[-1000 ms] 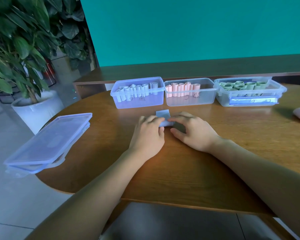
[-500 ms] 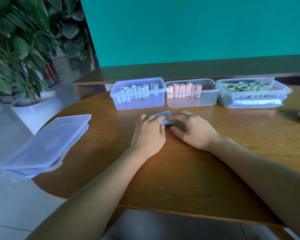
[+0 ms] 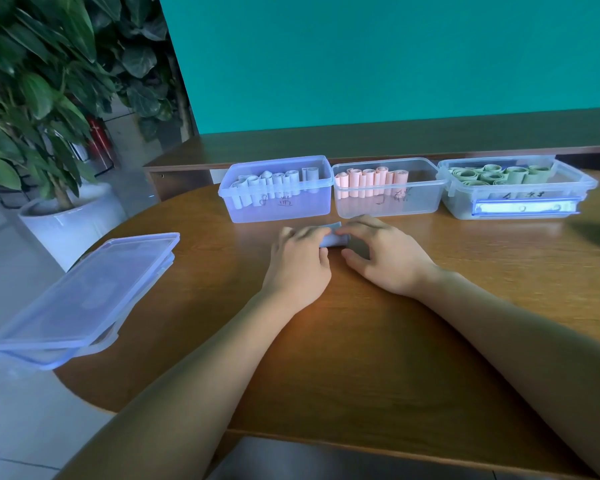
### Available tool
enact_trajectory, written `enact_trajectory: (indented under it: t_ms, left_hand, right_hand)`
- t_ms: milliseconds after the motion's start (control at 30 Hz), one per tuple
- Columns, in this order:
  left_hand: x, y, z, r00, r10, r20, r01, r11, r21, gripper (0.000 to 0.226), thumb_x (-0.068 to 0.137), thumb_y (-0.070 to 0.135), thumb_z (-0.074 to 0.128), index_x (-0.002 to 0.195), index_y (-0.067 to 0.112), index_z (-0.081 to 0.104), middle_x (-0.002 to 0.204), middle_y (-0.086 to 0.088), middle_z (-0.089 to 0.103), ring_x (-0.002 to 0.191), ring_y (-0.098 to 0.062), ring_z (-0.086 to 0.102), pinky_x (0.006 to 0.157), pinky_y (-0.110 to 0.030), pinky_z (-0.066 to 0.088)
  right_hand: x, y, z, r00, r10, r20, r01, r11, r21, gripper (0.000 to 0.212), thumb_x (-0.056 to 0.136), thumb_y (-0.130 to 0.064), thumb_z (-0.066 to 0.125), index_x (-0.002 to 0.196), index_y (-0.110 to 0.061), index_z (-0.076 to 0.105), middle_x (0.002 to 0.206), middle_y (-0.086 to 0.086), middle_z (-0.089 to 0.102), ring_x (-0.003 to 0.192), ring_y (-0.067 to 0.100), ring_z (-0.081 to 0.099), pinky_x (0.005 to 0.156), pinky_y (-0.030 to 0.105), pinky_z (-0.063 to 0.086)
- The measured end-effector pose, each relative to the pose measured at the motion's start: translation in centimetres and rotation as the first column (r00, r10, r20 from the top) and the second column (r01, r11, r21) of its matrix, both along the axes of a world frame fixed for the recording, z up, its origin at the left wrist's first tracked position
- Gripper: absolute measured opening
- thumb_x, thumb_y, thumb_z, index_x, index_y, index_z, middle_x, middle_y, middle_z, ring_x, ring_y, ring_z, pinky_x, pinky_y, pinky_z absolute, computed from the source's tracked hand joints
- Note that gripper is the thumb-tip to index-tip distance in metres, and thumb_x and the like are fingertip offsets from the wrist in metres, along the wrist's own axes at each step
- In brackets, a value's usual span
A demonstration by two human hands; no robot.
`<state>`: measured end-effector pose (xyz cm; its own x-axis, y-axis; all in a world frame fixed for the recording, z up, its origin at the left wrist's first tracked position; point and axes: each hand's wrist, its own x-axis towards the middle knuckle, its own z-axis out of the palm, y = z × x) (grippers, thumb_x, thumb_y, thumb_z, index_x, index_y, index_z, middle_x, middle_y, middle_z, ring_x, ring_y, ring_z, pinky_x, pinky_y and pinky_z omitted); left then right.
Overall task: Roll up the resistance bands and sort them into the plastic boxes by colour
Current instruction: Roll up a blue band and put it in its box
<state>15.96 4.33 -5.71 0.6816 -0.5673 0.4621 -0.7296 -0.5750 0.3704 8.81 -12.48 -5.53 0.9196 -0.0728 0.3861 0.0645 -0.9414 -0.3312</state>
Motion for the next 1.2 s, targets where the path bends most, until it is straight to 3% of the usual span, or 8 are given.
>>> enact_trajectory:
  t_ms: [233,367,467,633,867,1067,1200]
  left_hand:
    - [1.3,-0.8,-0.2,0.998,0.014,0.059,-0.012,0.999,-0.036,0.029,0.095,0.014,0.058,0.123,0.016,0.065,0.124,0.000,0.066,0.120,-0.025,0.047,0.100,-0.043,0.043]
    - [1.7,-1.0,-0.3,0.999,0.034,0.027,-0.033,0.999,-0.030,0.031,0.096,0.018,0.058,0.126,0.019,0.064,0.123,0.001,0.067,0.116,-0.026,0.048,0.099,-0.043,0.044]
    - [2.1,-1.2,-0.1,0.999,0.049,-0.008,-0.049,0.999,0.003,0.035,0.097,0.023,0.056,0.132,0.025,0.060,0.123,0.002,0.066,0.117,-0.025,0.047,0.100,-0.043,0.043]
    - [2.7,-1.6,0.0,0.998,0.045,-0.037,-0.043,0.997,0.063,0.038,0.099,0.027,0.053,0.137,0.027,0.054,0.131,0.003,0.060,0.123,-0.026,0.042,0.104,-0.045,0.039]
    - [4.4,-2.0,-0.2,1.000,-0.011,-0.020,0.009,0.997,-0.073,0.035,0.096,0.014,0.060,0.130,0.020,0.064,0.125,0.000,0.066,0.120,-0.021,0.050,0.100,-0.038,0.045]
    - [6.0,-2.5,-0.4,0.994,0.003,-0.108,-0.009,0.999,-0.052,0.038,0.096,0.022,0.063,0.134,0.028,0.060,0.127,0.004,0.065,0.123,-0.021,0.046,0.102,-0.036,0.040]
    - [6.6,-2.5,-0.4,0.989,-0.028,-0.145,0.013,0.995,-0.102,0.036,0.094,0.020,0.067,0.129,0.028,0.062,0.124,0.005,0.064,0.122,-0.018,0.046,0.100,-0.031,0.038]
  right_hand:
    - [1.1,-0.4,-0.1,0.996,-0.067,-0.053,0.064,0.997,-0.046,0.046,0.099,-0.040,0.051,0.145,-0.036,0.047,0.146,-0.014,0.048,0.125,0.015,0.054,0.086,0.035,0.049]
    - [1.7,-0.5,0.0,0.999,-0.043,-0.028,0.042,0.999,-0.032,0.043,0.099,-0.035,0.052,0.142,-0.032,0.050,0.141,-0.012,0.050,0.117,0.016,0.058,0.080,0.033,0.048]
    - [1.9,-0.7,-0.1,1.000,-0.018,0.006,0.018,1.000,0.016,0.038,0.097,-0.030,0.056,0.135,-0.028,0.055,0.134,-0.008,0.054,0.110,0.019,0.061,0.082,0.038,0.053]
    - [2.3,-0.9,-0.2,0.998,-0.051,-0.027,0.050,0.998,-0.034,0.040,0.099,-0.036,0.054,0.139,-0.031,0.050,0.139,-0.009,0.053,0.112,0.017,0.059,0.086,0.041,0.054]
    - [3.6,-1.4,-0.1,0.992,-0.094,-0.082,0.087,0.992,-0.088,0.047,0.102,-0.044,0.047,0.148,-0.038,0.041,0.145,-0.011,0.050,0.119,0.018,0.058,0.091,0.041,0.052]
    - [5.6,-1.5,-0.5,0.992,-0.121,-0.030,0.120,0.992,-0.036,0.026,0.103,-0.041,0.046,0.127,-0.037,0.057,0.119,-0.006,0.061,0.102,0.021,0.062,0.079,0.039,0.051]
    - [5.9,-1.4,-0.6,0.995,-0.102,-0.005,0.102,0.995,0.006,0.028,0.104,-0.038,0.046,0.128,-0.031,0.059,0.115,-0.001,0.061,0.098,0.025,0.062,0.078,0.041,0.052]
